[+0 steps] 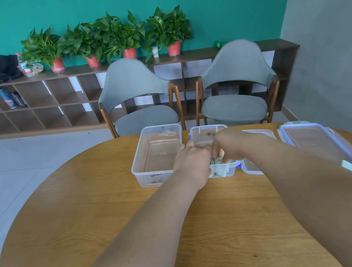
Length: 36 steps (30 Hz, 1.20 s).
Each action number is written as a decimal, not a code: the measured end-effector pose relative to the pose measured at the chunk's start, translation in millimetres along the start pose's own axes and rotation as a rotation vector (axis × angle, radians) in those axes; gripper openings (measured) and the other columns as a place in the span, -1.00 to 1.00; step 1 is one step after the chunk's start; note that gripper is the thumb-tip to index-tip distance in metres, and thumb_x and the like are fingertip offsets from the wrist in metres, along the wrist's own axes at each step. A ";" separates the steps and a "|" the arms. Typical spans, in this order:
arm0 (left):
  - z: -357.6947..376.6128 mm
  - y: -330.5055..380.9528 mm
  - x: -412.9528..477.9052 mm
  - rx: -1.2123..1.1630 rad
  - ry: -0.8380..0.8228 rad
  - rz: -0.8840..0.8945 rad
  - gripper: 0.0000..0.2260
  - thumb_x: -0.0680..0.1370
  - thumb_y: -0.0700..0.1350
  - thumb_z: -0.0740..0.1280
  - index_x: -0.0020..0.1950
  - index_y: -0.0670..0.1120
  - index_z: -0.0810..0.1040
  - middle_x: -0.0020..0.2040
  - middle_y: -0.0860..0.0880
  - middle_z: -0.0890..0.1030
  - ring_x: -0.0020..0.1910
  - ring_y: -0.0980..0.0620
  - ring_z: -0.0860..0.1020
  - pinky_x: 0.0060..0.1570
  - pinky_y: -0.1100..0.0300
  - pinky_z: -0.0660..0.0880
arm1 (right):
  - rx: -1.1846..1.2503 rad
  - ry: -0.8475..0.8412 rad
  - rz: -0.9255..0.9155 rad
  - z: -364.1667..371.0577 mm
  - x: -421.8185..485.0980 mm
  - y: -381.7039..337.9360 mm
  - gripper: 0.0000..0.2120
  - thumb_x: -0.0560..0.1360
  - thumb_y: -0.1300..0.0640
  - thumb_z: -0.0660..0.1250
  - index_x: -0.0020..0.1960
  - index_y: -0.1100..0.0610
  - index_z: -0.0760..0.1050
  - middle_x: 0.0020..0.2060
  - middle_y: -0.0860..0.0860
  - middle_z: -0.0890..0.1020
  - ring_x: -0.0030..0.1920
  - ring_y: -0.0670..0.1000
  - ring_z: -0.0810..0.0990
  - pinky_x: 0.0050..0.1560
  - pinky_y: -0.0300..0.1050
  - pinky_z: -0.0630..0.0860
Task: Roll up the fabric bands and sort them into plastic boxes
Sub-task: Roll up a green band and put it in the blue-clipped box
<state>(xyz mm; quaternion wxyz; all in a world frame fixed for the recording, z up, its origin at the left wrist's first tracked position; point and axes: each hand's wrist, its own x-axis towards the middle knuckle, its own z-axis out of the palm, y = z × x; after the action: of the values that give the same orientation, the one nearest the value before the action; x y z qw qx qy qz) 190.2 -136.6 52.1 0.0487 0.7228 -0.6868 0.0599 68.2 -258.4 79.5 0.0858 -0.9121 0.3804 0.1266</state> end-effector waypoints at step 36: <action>2.1 -4.9 4.3 -0.082 -0.010 -0.014 -0.56 0.53 0.03 0.50 0.35 0.00 0.47 0.15 0.00 0.64 0.23 -0.07 0.47 0.18 0.00 0.44 | 0.215 -0.010 0.019 5.3 6.5 7.1 -0.69 0.53 0.39 0.30 0.09 0.05 0.66 0.00 0.04 0.72 -0.03 0.04 0.71 -0.02 -0.16 0.62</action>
<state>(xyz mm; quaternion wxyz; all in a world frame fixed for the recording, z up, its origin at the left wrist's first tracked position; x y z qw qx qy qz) 195.3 -140.9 50.8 0.0755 0.7252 -0.6839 0.0278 66.6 -266.5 72.1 0.1836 -0.8933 0.4002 0.0903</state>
